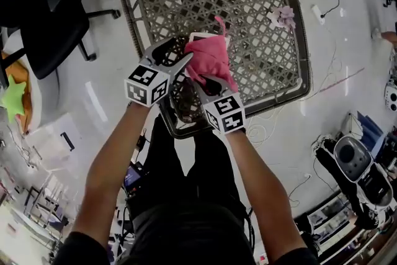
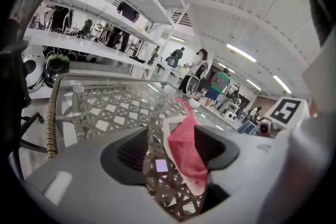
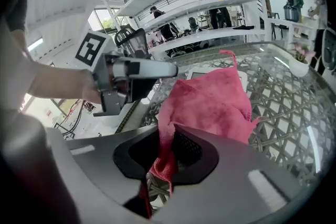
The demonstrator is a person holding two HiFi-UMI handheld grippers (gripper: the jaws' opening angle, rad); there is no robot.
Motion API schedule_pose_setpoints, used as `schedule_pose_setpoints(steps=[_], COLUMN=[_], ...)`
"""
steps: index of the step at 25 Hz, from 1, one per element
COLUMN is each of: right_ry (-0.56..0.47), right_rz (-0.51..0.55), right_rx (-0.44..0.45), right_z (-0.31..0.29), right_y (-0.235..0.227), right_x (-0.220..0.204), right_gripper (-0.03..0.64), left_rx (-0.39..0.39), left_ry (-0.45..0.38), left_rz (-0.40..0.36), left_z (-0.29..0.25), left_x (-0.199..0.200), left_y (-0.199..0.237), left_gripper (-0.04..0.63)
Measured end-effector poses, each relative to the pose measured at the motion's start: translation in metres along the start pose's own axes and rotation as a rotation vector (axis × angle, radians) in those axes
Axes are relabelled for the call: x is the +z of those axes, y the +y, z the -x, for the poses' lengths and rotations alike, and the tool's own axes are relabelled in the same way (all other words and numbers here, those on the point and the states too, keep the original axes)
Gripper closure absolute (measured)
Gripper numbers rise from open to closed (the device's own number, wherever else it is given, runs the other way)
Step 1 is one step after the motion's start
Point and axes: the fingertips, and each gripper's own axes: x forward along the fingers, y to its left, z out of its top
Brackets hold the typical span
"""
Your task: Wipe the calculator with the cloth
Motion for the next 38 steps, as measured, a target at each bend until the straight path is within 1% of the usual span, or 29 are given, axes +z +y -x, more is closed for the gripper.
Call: schedule_pose_setpoints(steps=[2,5,9,11,14,18,22,24,26,28,30,33,35,38], right_ry=[0.002,-0.004,-0.024,-0.034,-0.051,-0.062,-0.075,-0.078,-0.071,-0.072,-0.085,-0.101,-0.101,-0.103], right_rz=[-0.015,-0.035,-0.067,-0.076,-0.082,-0.075,-0.09,-0.086,-0.052,-0.035,-0.058,-0.122,-0.149,-0.153], right_rx=[-0.02,-0.075,-0.139,-0.146,-0.141,-0.129,-0.133,-0.123,-0.109,-0.122,-0.17,-0.243,-0.239,-0.198], right_z=[0.007,0.021,0.037,0.04,0.039,0.033,0.033,0.033,0.032,0.033,0.037,0.043,0.043,0.042], right_y=[-0.005,-0.02,-0.045,-0.053,-0.059,-0.055,-0.054,-0.052,-0.048,-0.052,-0.066,-0.083,-0.083,-0.071], right_x=[-0.01,-0.019,-0.022,-0.02,-0.012,-0.003,-0.002,-0.003,-0.003,-0.002,0.001,0.004,0.005,0.005], right_gripper=[0.565,0.565,0.565,0.565,0.565,0.565,0.565,0.565,0.565,0.565,0.565,0.565,0.565,0.565], left_rx=[0.0,0.0,-0.007,-0.006,0.001,-0.006,-0.002,0.007,0.019,0.036,0.056,0.081,0.092,0.104], left_ry=[-0.005,-0.004,0.009,0.025,0.059,0.08,0.082,0.072,0.046,0.021,0.009,-0.004,-0.025,-0.052], left_rz=[0.003,0.002,-0.004,-0.005,-0.019,-0.046,-0.036,-0.045,-0.07,-0.088,-0.089,-0.082,-0.074,-0.058], left_z=[-0.011,-0.025,-0.044,-0.052,-0.061,-0.067,-0.067,-0.065,-0.06,-0.053,-0.046,-0.036,-0.029,-0.019], left_x=[0.006,0.013,0.016,0.015,0.009,0.008,0.007,0.008,0.011,0.014,0.015,0.012,0.013,0.015], left_y=[0.001,0.001,0.001,0.001,0.002,-0.003,-0.005,-0.006,-0.008,-0.01,-0.011,-0.017,-0.023,-0.031], left_gripper=[0.268,0.268,0.268,0.272,0.296,0.37,0.371,0.374,0.388,0.401,0.413,0.428,0.44,0.453])
